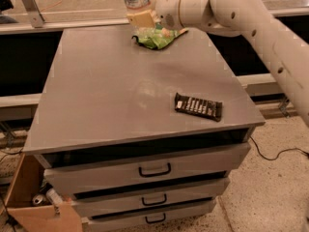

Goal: Move water bottle near green rice chip bag

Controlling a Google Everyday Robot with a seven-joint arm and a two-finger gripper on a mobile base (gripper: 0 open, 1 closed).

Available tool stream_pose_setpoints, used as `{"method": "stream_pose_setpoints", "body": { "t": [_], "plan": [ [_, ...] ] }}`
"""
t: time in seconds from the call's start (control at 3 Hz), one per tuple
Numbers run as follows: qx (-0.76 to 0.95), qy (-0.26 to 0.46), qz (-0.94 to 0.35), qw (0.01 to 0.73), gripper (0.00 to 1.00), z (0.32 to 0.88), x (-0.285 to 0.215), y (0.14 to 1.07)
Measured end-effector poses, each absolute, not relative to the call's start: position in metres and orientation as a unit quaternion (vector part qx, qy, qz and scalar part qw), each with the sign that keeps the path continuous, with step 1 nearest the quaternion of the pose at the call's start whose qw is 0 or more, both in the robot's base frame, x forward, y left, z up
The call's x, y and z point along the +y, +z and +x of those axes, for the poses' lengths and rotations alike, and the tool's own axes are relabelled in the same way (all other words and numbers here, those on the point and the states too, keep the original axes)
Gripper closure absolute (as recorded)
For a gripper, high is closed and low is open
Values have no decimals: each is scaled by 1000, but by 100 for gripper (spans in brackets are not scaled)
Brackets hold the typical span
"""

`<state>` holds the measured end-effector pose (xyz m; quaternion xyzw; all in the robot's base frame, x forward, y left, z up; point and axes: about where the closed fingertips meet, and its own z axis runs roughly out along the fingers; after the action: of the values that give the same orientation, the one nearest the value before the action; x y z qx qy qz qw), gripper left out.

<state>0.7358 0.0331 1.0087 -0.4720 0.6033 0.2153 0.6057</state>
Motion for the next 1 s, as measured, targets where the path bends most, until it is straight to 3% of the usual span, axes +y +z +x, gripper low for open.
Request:
{"method": "stream_pose_setpoints", "body": {
  "t": [0.67,1.0],
  "plan": [
    [624,90,-386,673,100,787,-88,1040],
    [632,68,-332,697,100,808,-127,1031]
  ]
}}
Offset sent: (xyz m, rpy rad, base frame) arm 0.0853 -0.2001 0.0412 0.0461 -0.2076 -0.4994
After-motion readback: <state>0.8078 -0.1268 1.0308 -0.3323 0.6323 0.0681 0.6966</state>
